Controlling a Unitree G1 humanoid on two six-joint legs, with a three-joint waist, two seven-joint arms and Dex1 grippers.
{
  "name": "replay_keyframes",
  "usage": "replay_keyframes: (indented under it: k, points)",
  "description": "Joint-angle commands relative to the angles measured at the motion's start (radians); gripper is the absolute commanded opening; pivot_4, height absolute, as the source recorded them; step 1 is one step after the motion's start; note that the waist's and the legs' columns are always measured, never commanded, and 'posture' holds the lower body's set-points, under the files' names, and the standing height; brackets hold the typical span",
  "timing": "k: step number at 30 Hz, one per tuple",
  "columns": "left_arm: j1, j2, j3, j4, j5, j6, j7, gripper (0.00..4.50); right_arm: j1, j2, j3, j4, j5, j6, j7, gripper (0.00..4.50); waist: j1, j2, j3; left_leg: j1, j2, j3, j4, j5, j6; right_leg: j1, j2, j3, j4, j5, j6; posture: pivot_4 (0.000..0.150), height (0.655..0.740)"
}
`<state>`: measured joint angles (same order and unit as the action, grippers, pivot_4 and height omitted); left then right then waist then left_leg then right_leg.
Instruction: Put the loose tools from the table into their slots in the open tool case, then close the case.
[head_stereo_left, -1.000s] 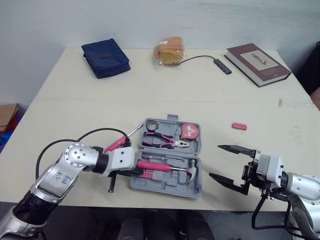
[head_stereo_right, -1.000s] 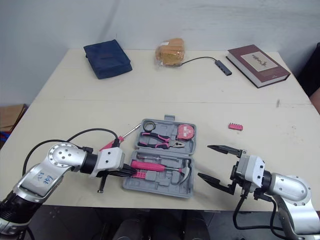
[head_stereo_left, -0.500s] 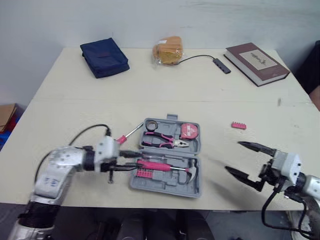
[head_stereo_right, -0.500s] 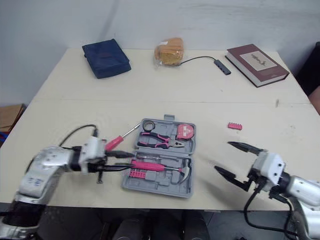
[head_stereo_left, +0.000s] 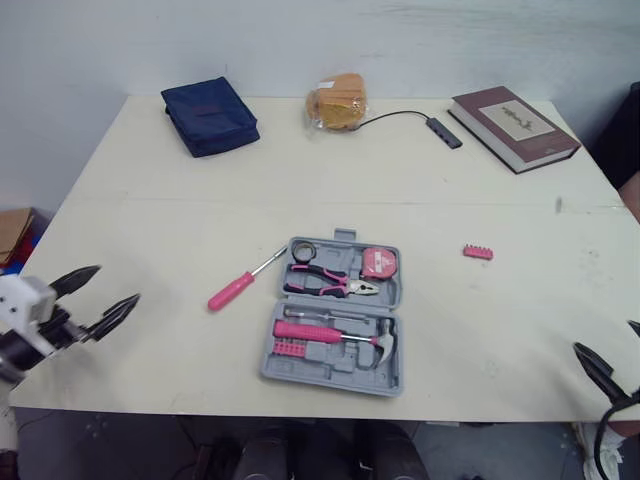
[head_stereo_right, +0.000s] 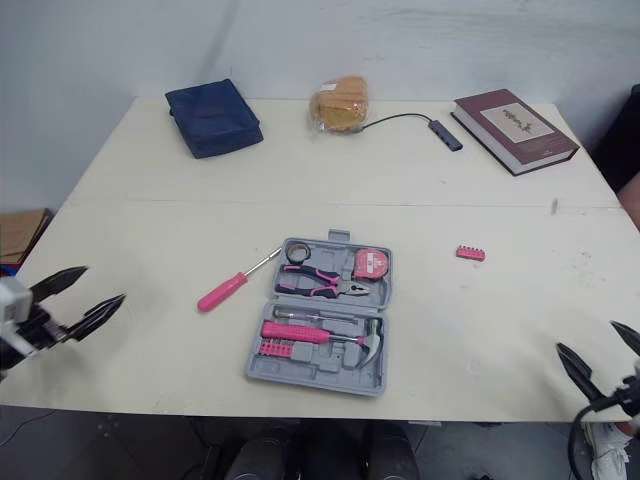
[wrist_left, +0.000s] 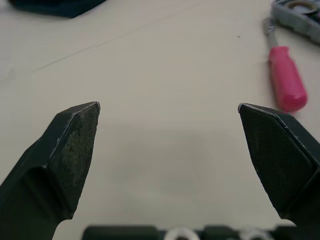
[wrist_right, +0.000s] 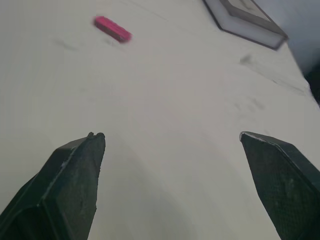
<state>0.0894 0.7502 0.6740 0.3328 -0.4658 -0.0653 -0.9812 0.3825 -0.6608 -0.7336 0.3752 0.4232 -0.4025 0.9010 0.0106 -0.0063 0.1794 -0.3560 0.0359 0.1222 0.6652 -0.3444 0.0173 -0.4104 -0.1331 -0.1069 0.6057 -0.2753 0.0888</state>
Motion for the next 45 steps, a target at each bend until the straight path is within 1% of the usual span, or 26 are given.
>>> replay_keyframes:
  k: [1, 5, 9, 12, 14, 17, 20, 22, 26, 28, 32, 34, 39, 45]
  points:
    - [0.027, 0.006, 0.066, -0.001, -0.029, -0.009, 0.033, 4.48, 0.000, 0.001, -0.065, 0.085, 0.018, -0.052, -0.043, 4.50, -0.002, 0.000, 0.000, 0.000, 0.001, 0.000, 0.000, 0.000, -0.001, 0.000, 0.000, 0.000, 0.000, 0.000, -0.001, 0.150, 0.7400]
    - [0.050, -0.025, 0.053, -0.054, -0.044, 0.008, 0.045, 4.48, -0.021, -0.002, -0.059, 0.137, 0.030, -0.080, -0.033, 4.50, -0.012, 0.002, -0.001, 0.002, 0.001, 0.000, 0.000, 0.000, -0.002, 0.001, 0.000, 0.002, 0.001, 0.000, -0.001, 0.150, 0.7400]
    - [0.047, -0.061, 0.027, -0.157, -0.068, 0.047, 0.069, 4.48, -0.063, 0.000, -0.030, 0.169, 0.041, -0.106, 0.006, 4.50, -0.015, 0.002, -0.001, 0.002, 0.002, 0.000, -0.001, 0.000, -0.003, 0.001, 0.001, 0.002, 0.001, 0.000, -0.002, 0.150, 0.7400]
    - [0.028, -0.066, -0.023, -0.264, -0.092, 0.072, 0.047, 4.48, -0.154, -0.030, 0.015, 0.162, 0.048, -0.110, 0.061, 4.50, -0.018, 0.002, -0.001, 0.002, 0.002, 0.001, -0.001, 0.000, -0.003, 0.001, 0.001, 0.002, 0.002, 0.000, -0.002, 0.150, 0.7400]
    - [0.011, -0.058, -0.054, -0.304, -0.101, 0.089, 0.028, 4.48, -0.212, -0.058, 0.042, 0.162, 0.052, -0.098, 0.100, 4.50, -0.027, 0.002, -0.001, 0.002, 0.002, 0.002, 0.000, 0.001, -0.003, 0.001, 0.001, 0.003, 0.002, 0.000, -0.001, 0.150, 0.7400]
    - [-0.068, -0.040, -0.114, -0.368, -0.134, 0.153, 0.026, 4.48, -0.356, -0.119, 0.122, 0.193, 0.060, -0.027, 0.205, 4.50, -0.036, 0.003, -0.001, 0.003, 0.001, 0.002, 0.000, 0.001, -0.003, 0.001, 0.001, 0.003, 0.004, 0.000, -0.001, 0.150, 0.7400]
    - [-0.125, -0.027, -0.175, -0.434, -0.155, 0.208, 0.007, 4.48, -0.496, -0.168, 0.205, 0.263, 0.054, 0.042, 0.325, 4.50, -0.039, 0.002, -0.001, 0.003, 0.001, 0.002, 0.000, 0.008, -0.003, 0.001, 0.002, 0.002, 0.005, 0.000, -0.001, 0.150, 0.7400]
    - [-0.165, -0.021, -0.230, -0.480, -0.175, 0.251, -0.010, 4.48, -0.634, -0.197, 0.288, 0.367, -0.004, 0.034, 0.401, 4.50, -0.041, 0.002, -0.001, 0.002, 0.002, 0.002, -0.001, 0.009, -0.005, 0.001, 0.003, 0.001, 0.004, 0.000, -0.001, 0.150, 0.7400]
    - [-0.243, -0.018, -0.321, -0.540, -0.205, 0.323, -0.030, 4.48, -0.882, -0.222, 0.415, 0.590, -0.111, 0.059, 0.475, 4.50, -0.041, 0.002, 0.001, 0.003, 0.000, 0.005, 0.000, 0.009, -0.004, 0.000, 0.003, -0.002, 0.005, 0.000, 0.000, 0.150, 0.7400]
    - [-0.260, -0.010, -0.356, -0.575, -0.245, 0.386, -0.048, 4.48, -0.968, -0.225, 0.463, 0.671, -0.165, 0.031, 0.479, 4.50, -0.041, 0.002, 0.001, 0.002, 0.000, 0.006, 0.001, 0.009, -0.004, -0.001, 0.003, -0.002, 0.005, 0.001, 0.000, 0.150, 0.7400]
    - [-0.294, -0.021, -0.407, -0.649, -0.265, 0.428, -0.048, 4.48, -1.182, -0.188, 0.567, 0.818, -0.290, 0.059, 0.411, 4.50, -0.042, 0.002, 0.001, 0.001, 0.000, 0.006, 0.002, 0.010, -0.004, -0.001, 0.003, -0.002, 0.005, 0.001, 0.000, 0.150, 0.7400]
    - [-0.293, -0.025, -0.415, -0.675, -0.271, 0.442, -0.043, 4.48, -1.249, -0.167, 0.603, 0.860, -0.332, 0.065, 0.398, 4.50, -0.045, 0.002, 0.001, 0.001, 0.000, 0.007, 0.003, 0.010, -0.004, -0.001, 0.003, -0.001, 0.005, 0.001, 0.000, 0.150, 0.7400]
    - [-0.253, -0.010, -0.393, -0.709, -0.277, 0.466, -0.047, 4.48, -1.331, -0.129, 0.660, 0.910, -0.410, 0.064, 0.367, 4.50, -0.044, 0.002, 0.001, 0.001, 0.002, 0.005, 0.001, 0.012, -0.007, -0.002, 0.005, 0.000, 0.005, 0.000, -0.001, 0.150, 0.7400]
    - [-0.223, 0.005, -0.361, -0.745, -0.291, 0.486, -0.039, 4.48, -1.390, -0.103, 0.701, 0.936, -0.477, 0.095, 0.357, 4.50, -0.043, 0.003, 0.002, -0.001, 0.001, 0.004, 0.003, 0.013, -0.006, -0.003, 0.004, 0.000, 0.005, 0.000, 0.000, 0.150, 0.7400]
